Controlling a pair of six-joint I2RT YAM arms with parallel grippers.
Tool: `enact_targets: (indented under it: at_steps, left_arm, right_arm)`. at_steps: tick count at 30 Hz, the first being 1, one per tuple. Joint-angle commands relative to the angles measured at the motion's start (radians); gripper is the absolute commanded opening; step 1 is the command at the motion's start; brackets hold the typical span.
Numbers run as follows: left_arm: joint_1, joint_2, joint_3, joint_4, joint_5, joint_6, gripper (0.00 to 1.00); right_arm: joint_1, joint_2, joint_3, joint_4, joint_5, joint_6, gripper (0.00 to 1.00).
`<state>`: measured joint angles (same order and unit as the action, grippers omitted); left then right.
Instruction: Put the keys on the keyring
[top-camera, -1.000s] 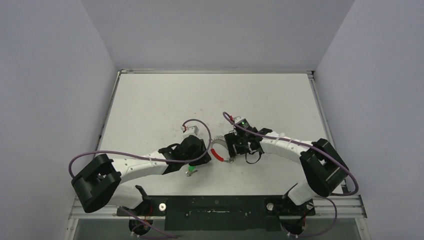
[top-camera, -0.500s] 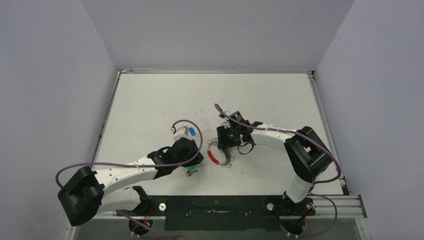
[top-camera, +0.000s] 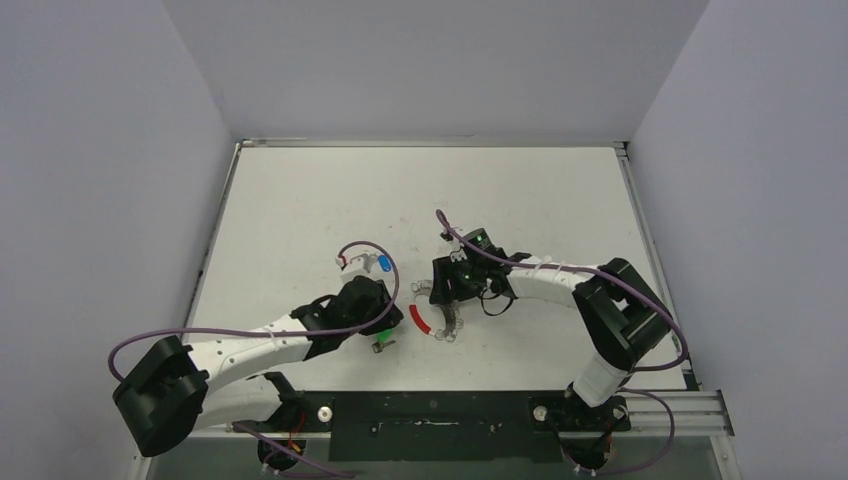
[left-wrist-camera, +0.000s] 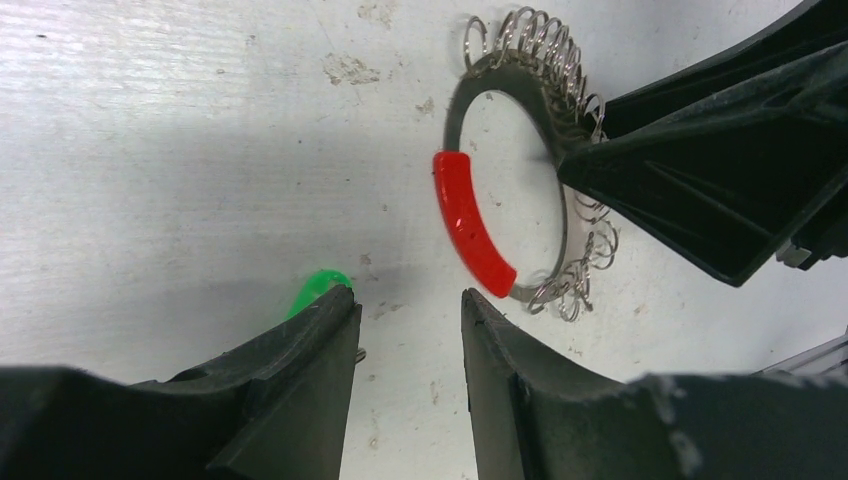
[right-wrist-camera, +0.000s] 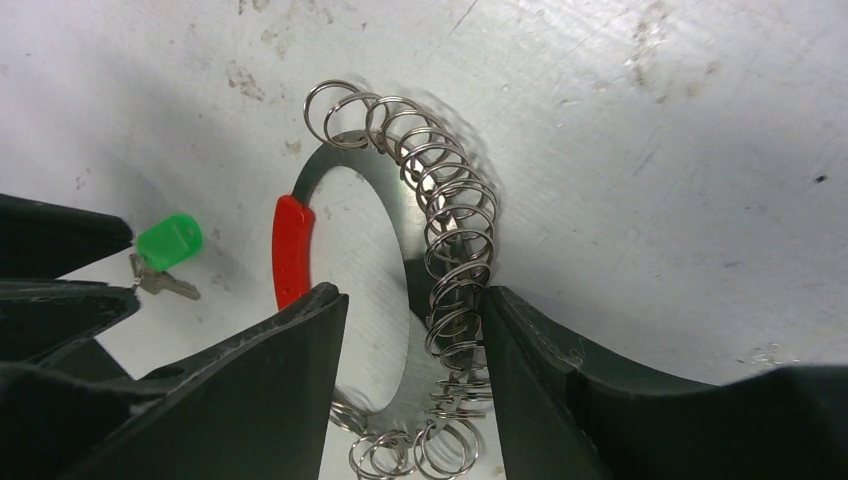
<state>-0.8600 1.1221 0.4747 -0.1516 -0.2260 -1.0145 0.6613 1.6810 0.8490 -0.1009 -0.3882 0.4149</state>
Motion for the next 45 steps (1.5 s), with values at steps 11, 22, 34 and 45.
enact_targets:
  at_steps: [11, 22, 34, 45]
  left_arm:
    - [0.006, 0.176, 0.025, 0.200, 0.126, -0.006, 0.40]
    - [-0.003, 0.167, 0.008, 0.250, 0.158, -0.003, 0.39]
    - [-0.039, 0.336, 0.014, 0.416, 0.217, -0.027, 0.27]
    - [-0.066, 0.430, 0.073, 0.487, 0.234, -0.019, 0.28]
  right_arm:
    - [0.003, -0.044, -0.068, -0.071, -0.047, 0.070, 0.56]
    - [0.044, 0.107, 0.074, -0.051, -0.068, 0.077, 0.54]
    - [0.063, 0.219, 0.223, -0.084, -0.080, 0.077, 0.52]
    - [0.066, 0.185, 0.328, -0.226, 0.021, 0.001, 0.58]
